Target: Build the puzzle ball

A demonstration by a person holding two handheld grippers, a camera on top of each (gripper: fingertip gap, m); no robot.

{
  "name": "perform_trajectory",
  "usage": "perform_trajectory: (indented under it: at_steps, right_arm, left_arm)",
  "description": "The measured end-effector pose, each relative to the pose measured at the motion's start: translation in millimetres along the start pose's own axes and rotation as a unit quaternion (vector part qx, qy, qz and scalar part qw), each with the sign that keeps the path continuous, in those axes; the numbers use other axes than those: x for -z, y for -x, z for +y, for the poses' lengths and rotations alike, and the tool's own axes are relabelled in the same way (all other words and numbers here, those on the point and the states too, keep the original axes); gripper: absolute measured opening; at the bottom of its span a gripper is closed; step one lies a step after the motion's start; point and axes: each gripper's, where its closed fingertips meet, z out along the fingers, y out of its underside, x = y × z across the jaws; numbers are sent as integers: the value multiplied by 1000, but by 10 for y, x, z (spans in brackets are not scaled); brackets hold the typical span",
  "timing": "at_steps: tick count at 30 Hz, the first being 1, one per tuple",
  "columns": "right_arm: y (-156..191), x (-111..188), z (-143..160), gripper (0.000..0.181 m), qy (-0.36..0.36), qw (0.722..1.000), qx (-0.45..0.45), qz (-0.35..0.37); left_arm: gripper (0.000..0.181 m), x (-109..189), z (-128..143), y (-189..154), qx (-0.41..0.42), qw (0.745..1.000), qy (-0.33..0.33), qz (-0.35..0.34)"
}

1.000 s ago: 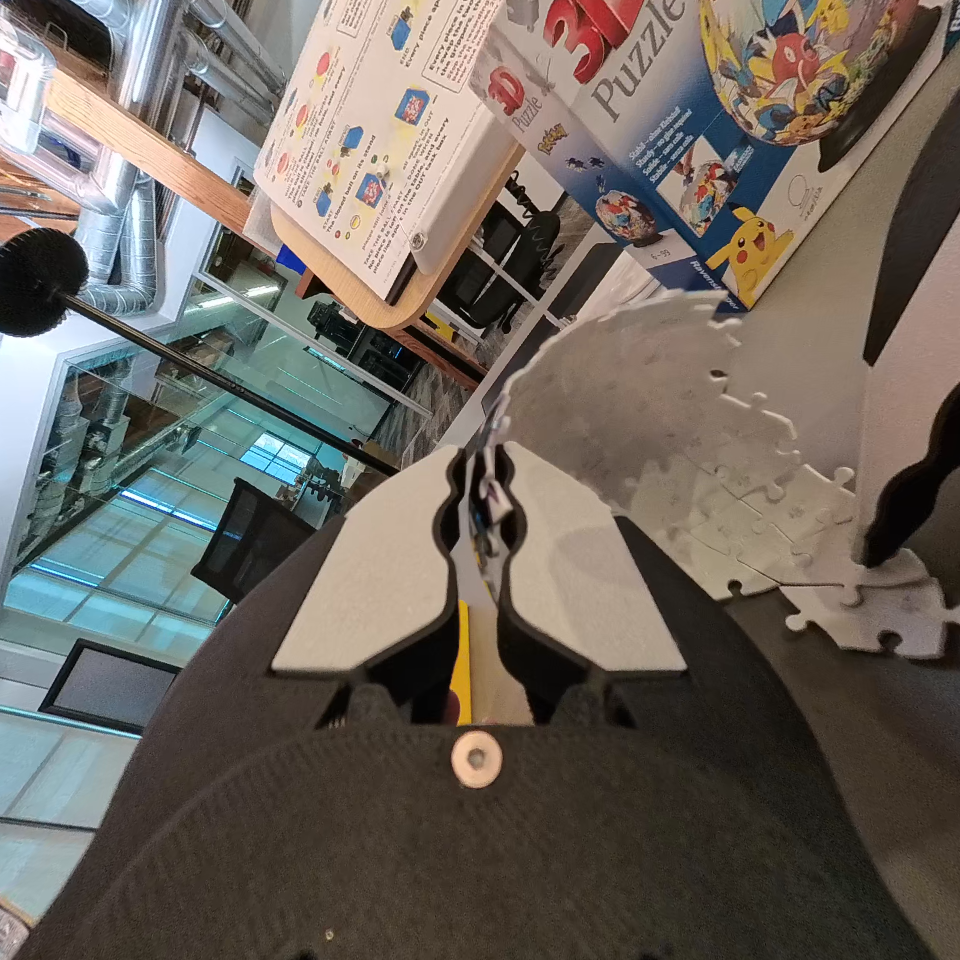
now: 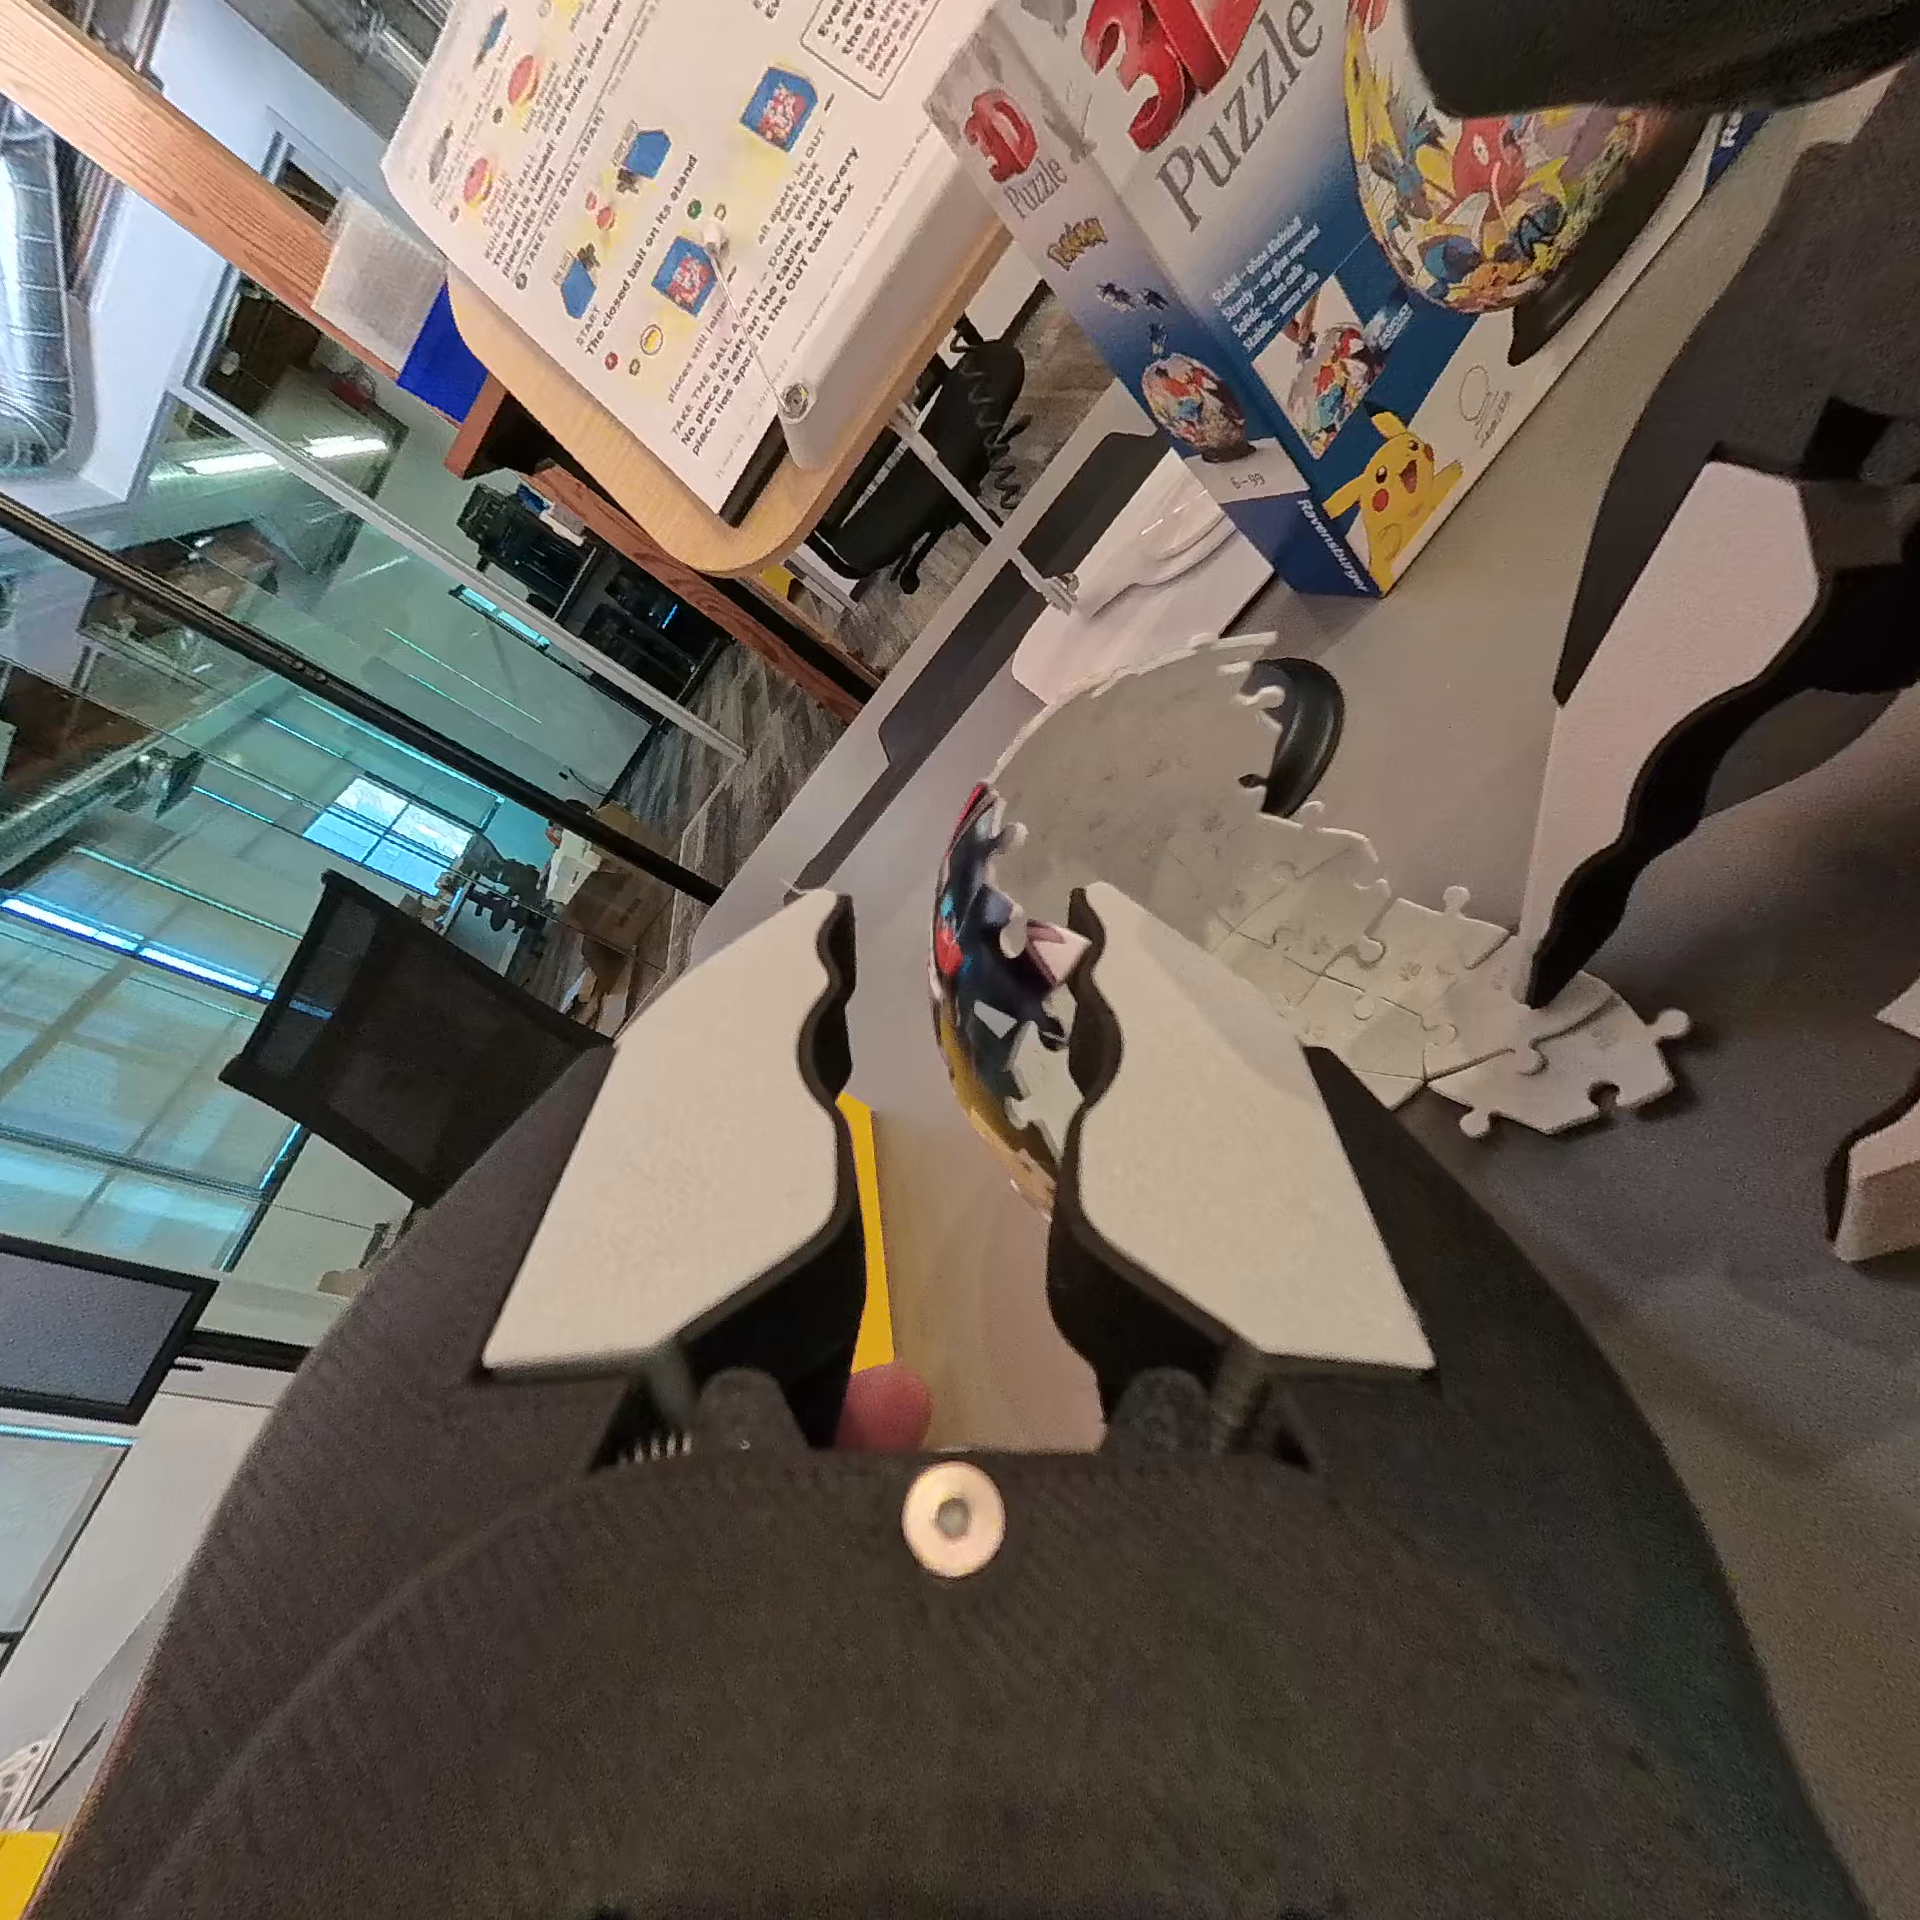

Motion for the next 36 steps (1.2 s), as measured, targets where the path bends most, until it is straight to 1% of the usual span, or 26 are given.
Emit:
perform_trajectory:
  at_steps: [6,12,17,20,22,24,26,27,28,29,30,32,33,34,36]
  right_arm:
    - [2,2,2,57,-1,1000,0,0]
    - [5,-2,8,57,-2,1000,-7,-6]
    - [9,-2,7,56,-2,1000,-5,-6]
    - [10,-1,8,56,-1,1000,-4,-6]
    - [13,1,10,56,-1,1000,-4,-8]
    - [15,2,11,56,0,1000,-2,-9]
    - [15,3,12,56,2,1000,0,-13]
    - [15,2,11,56,2,1000,1,-15]
    - [15,1,11,56,1,1000,1,-16]
    - [16,2,11,56,0,1000,0,-16]
    - [15,2,12,56,-1,1000,0,-16]
    - [18,2,12,57,-1,1000,-1,-17]
    - [19,2,12,57,-1,1000,-1,-17]
    - [20,2,13,57,-1,1000,0,-18]
    - [23,3,15,57,-1,1000,0,-21]
  left_arm:
    - [41,56,-25,-30,2,1000,-4,14]
    - [53,93,-65,2,-9,1000,-7,15]
    - [51,221,-167,16,-8,1000,-26,9]
    - [43,398,-291,-80,-17,999,-48,19]
    - [33,532,-335,-244,-25,997,-55,49]
    - [24,643,-334,-473,-37,993,-52,96]
    - [19,717,-260,-736,-40,986,-29,158]
    - [13,748,-208,-857,-43,981,-19,188]
    - [8,762,-126,-960,-43,976,0,215]
    - [7,763,-38,-1047,-36,970,22,241]
    - [8,747,52,-1107,-30,965,45,256]
    - [5,683,184,-1137,-26,962,71,262]
    - [7,645,233,-1152,-22,960,85,267]
    - [6,607,260,-1172,-19,957,92,274]
    - [12,520,262,-1178,-19,959,91,269]
